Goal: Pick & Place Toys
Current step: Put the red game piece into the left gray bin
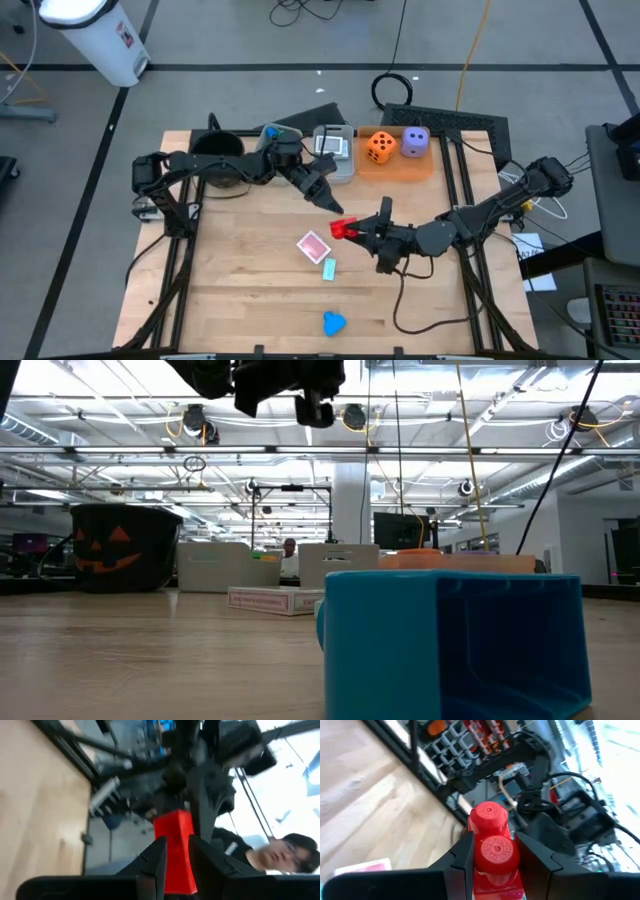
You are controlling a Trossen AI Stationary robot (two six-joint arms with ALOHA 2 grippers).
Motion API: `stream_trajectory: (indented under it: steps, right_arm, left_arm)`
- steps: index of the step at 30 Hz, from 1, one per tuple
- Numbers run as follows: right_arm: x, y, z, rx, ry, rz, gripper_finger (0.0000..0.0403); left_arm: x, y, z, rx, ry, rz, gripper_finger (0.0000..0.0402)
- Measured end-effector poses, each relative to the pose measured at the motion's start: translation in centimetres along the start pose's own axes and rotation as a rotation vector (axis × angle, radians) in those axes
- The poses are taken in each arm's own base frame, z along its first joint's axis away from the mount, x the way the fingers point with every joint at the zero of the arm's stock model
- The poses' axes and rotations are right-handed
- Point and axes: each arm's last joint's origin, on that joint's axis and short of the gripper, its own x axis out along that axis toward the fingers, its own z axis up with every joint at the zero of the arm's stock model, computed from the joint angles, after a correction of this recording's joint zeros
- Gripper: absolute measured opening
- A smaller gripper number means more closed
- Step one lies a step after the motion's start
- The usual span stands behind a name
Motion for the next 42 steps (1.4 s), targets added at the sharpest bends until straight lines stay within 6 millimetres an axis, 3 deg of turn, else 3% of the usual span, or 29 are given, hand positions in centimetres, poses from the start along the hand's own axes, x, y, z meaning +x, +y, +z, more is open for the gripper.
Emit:
stream_trajectory:
  steps: [9, 17, 29, 42]
  right_arm:
    - [-0.8, -0.1, -0.7, 0.099, 0.050, 0.051, 0.0095]
    - [-1.8, -1.6, -2.2, 0.386, 0.075, 0.168, 0.0095]
    - [-1.7, -3.9, -5.3, 0.771, 0.144, 0.367, 0.0095]
    - [-0.7, -5.6, -7.5, 0.986, 0.141, 0.514, 0.0095]
  left_arm:
    - [-1.6, 0.4, 1.3, 0.111, -0.099, 0.035, 0.0088]
    - [-2.9, 0.6, 2.1, 0.200, -0.142, 0.058, 0.0088]
    - [-2.9, 0.7, 2.7, 0.260, -0.413, 0.180, 0.0088]
    - [-1.9, 0.5, 2.1, 0.355, -0.374, 0.183, 0.0088]
